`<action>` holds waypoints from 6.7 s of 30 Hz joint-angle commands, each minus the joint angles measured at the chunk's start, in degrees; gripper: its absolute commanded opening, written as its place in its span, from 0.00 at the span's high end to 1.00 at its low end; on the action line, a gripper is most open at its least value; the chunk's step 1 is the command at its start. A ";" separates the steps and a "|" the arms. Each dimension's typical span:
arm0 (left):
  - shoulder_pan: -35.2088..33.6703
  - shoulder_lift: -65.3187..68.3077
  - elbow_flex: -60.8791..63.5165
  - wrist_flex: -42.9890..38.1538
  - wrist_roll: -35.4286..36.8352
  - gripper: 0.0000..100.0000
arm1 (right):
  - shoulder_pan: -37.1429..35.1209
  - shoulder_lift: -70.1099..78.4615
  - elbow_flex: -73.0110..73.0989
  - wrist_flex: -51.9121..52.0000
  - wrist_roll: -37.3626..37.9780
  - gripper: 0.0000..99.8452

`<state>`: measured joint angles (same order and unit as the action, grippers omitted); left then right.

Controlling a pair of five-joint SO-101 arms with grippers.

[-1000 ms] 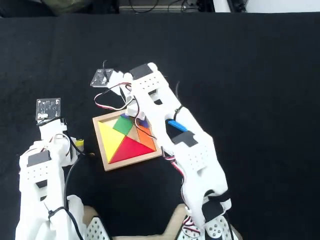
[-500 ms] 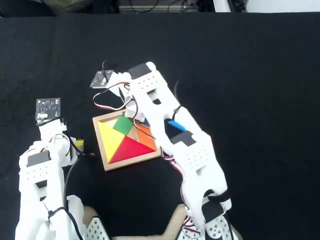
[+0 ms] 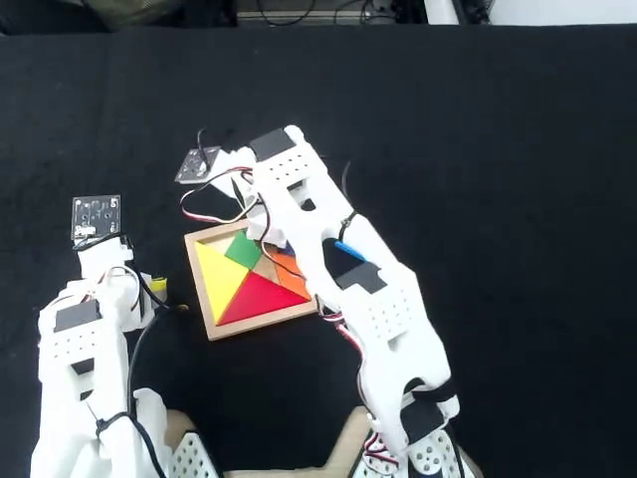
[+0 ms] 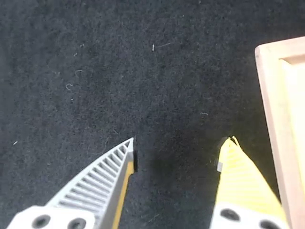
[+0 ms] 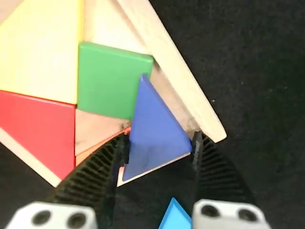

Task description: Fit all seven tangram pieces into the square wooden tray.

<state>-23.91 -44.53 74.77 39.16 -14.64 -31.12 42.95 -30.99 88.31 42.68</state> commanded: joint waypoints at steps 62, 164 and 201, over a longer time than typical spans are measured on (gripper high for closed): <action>4.09 -0.09 -0.22 -0.79 0.53 0.72 | 50.02 -82.51 72.92 -31.12 -7.65 0.99; 46.02 65.85 -69.67 12.04 -5.36 0.72 | 53.98 -77.41 100.00 -51.52 -19.69 0.99; 55.25 97.14 -115.65 43.69 -31.12 0.72 | 53.98 -77.32 100.00 -51.60 -19.60 0.99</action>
<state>29.71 47.16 -30.64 78.46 -44.88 23.56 -34.77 71.16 37.58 22.73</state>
